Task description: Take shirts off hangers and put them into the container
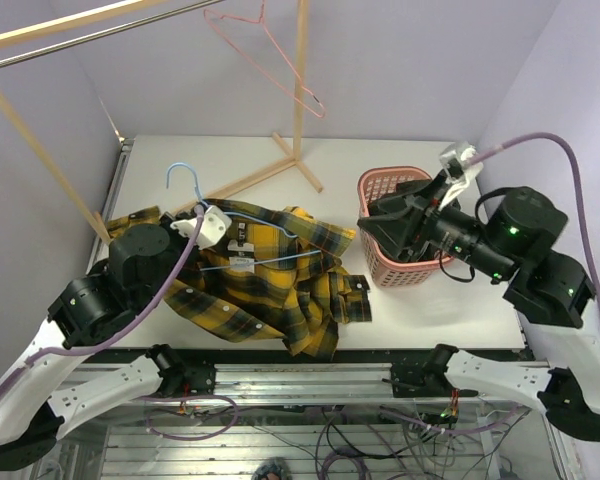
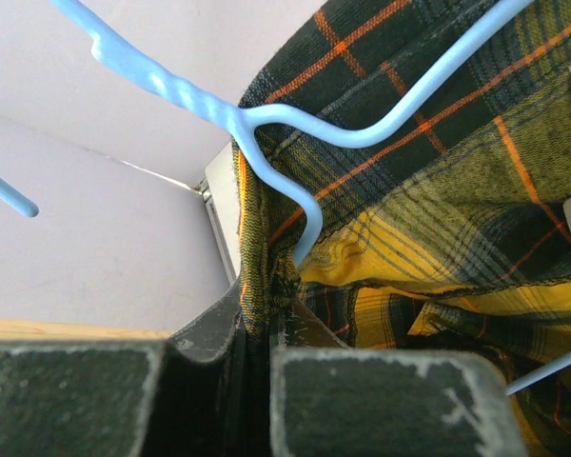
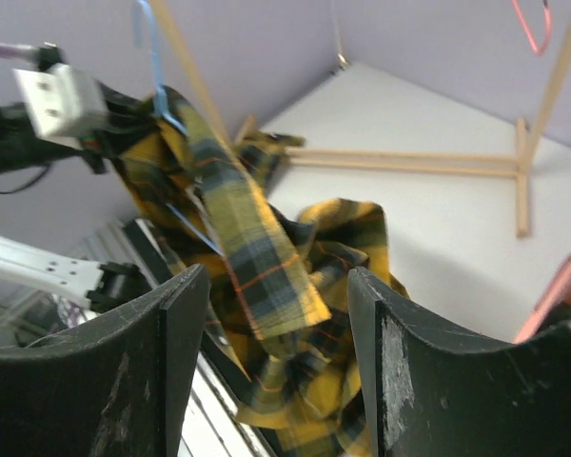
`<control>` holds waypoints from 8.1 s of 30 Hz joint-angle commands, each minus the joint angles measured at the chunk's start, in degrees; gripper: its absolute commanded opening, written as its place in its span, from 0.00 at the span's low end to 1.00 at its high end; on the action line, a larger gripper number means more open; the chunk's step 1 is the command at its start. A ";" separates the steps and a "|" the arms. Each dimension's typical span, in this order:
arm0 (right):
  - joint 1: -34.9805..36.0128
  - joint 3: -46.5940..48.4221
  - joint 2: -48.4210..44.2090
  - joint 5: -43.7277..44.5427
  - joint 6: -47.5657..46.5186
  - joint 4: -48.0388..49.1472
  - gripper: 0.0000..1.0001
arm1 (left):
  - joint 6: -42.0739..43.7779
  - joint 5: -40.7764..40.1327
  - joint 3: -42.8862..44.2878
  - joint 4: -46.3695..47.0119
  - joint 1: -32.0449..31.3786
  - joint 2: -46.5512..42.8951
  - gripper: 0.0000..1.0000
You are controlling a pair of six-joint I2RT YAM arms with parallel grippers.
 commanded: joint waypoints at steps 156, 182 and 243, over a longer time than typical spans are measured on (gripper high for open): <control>-0.08 18.56 15.98 -1.60 -4.78 -20.61 0.00 | -20.08 12.24 -9.01 6.51 0.26 -7.43 0.99; -0.09 22.65 28.93 16.84 -14.20 18.97 0.00 | -25.32 7.19 -25.52 24.40 0.20 -16.96 0.16; -0.16 -5.41 24.48 2.95 -5.06 25.76 0.68 | -27.60 6.96 -28.41 25.41 0.44 -19.81 0.49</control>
